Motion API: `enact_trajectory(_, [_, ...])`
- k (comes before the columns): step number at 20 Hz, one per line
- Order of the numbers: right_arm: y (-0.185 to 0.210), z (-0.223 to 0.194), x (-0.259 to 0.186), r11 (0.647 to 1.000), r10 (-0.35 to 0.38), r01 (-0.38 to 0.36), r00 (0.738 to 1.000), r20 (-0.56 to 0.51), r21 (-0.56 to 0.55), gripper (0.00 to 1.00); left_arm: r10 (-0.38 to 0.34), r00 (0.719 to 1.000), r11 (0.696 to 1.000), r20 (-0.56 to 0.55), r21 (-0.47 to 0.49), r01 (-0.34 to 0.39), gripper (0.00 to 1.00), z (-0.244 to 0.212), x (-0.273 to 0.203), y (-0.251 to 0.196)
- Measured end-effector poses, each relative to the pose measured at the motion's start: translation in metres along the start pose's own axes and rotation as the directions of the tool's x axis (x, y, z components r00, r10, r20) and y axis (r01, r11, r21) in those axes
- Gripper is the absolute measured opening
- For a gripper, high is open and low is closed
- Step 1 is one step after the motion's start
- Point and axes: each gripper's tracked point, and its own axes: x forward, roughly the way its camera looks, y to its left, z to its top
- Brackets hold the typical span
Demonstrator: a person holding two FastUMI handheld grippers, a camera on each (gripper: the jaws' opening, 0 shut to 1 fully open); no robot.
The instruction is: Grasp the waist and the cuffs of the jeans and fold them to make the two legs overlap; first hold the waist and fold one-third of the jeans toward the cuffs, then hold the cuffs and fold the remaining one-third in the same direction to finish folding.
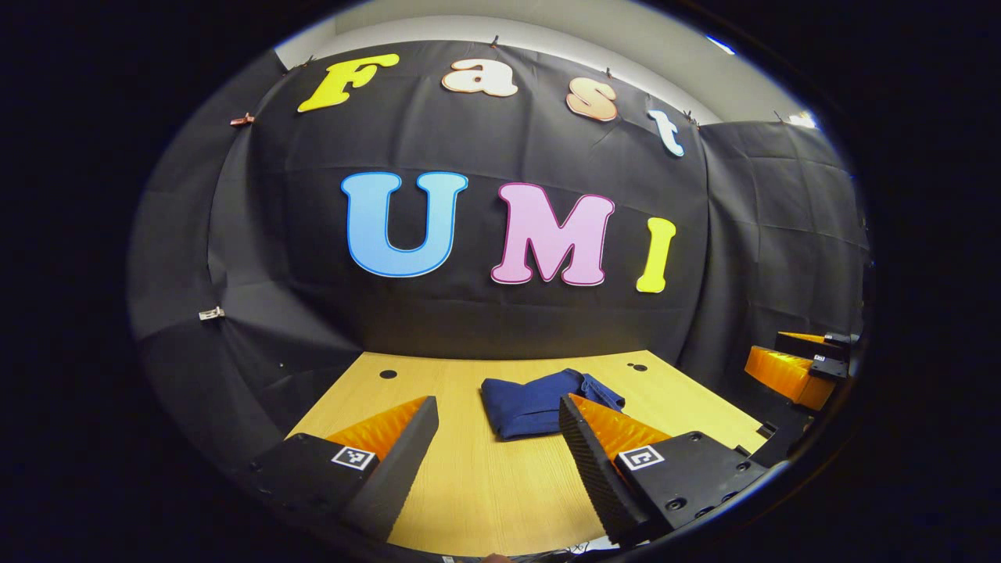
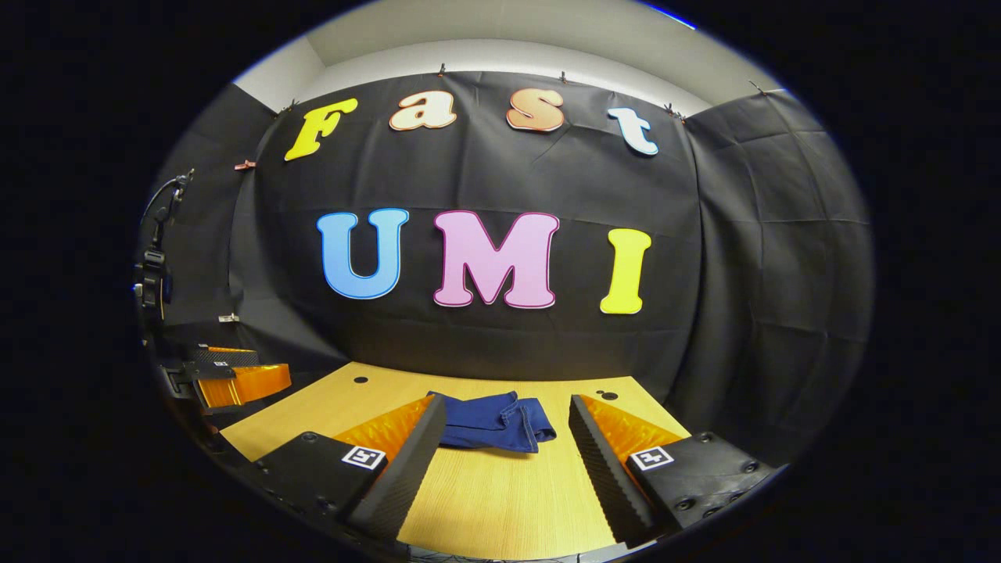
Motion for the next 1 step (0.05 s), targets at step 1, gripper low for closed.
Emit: enact_trajectory(1, [-0.0002, -0.0012, 0.0001, 1.0, 0.0, 0.0, 1.0, -0.004, 0.001, 0.97, 0.0, 1.0, 1.0, -0.001, -0.003, 0.0, 0.97, -0.0011, 0.0, 0.0005])
